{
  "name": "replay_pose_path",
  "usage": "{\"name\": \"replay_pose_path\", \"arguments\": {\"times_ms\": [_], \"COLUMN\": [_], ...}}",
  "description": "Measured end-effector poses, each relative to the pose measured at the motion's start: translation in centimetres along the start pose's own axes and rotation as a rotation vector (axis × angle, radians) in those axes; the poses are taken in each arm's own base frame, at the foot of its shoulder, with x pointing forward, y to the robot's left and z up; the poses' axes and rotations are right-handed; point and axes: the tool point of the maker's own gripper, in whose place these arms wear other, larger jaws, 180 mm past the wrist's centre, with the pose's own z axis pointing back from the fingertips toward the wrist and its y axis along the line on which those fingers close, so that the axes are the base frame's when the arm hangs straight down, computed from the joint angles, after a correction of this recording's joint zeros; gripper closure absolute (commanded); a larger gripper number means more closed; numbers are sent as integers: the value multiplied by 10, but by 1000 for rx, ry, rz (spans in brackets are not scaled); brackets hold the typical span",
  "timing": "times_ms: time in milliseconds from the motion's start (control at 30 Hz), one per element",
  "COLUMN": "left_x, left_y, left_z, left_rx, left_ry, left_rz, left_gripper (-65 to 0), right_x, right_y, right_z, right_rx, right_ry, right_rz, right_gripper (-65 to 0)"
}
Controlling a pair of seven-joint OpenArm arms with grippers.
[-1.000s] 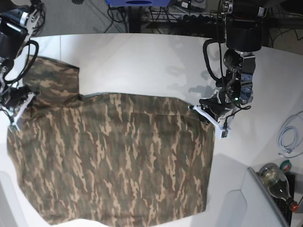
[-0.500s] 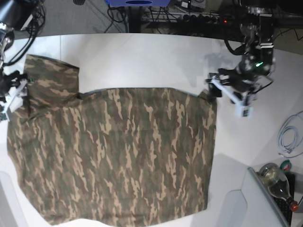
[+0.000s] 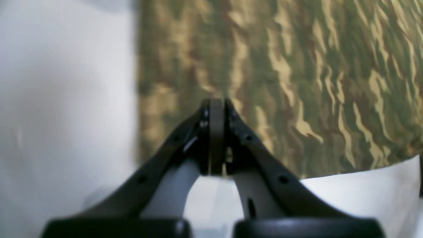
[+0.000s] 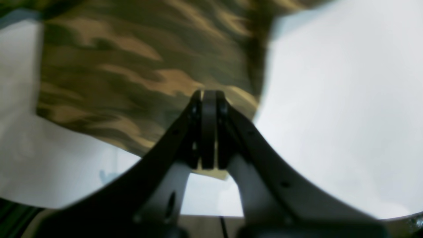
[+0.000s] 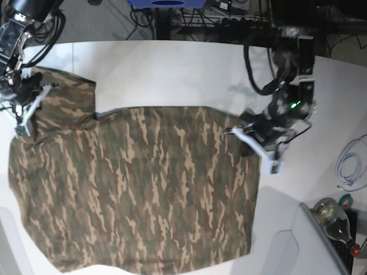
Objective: Layout the t-shirt on the table in an organized manner, then fold the t-shirt properly
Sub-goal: 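Release the shirt and move the left gripper to its shoulder edge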
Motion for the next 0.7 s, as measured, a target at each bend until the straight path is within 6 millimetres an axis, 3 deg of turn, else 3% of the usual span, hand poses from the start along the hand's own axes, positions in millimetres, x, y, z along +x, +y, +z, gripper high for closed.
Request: {"name": "replay_pose_path", "arguments": {"times_ms": [100, 200, 300, 400, 600, 700], "left_x": [-11, -27, -49, -60, -63, -48], "left_y": [-10, 2, 27, 43, 52, 58], "left_z": [-39, -58, -55, -50, -42, -25], "left_rx": [-32, -12, 41, 95, 137, 158], "left_ry": [90, 170, 231, 259, 266, 216], "left_rz": [36, 58, 43, -20, -114, -163], "left_gripper": [0, 0, 0, 0, 0, 0], "right_x": [-3, -17, -35, -39, -46, -46], "right_y": [4, 14, 16, 15, 0, 0], "right_z": [-17, -30, -36, -40, -41, -41], "right_rx": [34, 87, 101, 109, 101, 99], "right_ry": [35, 74, 127, 108, 104, 103], "right_rz": [-29, -60, -64, -83, -88, -87], "right_gripper": [-26, -26, -26, -26, -26, -26]}}
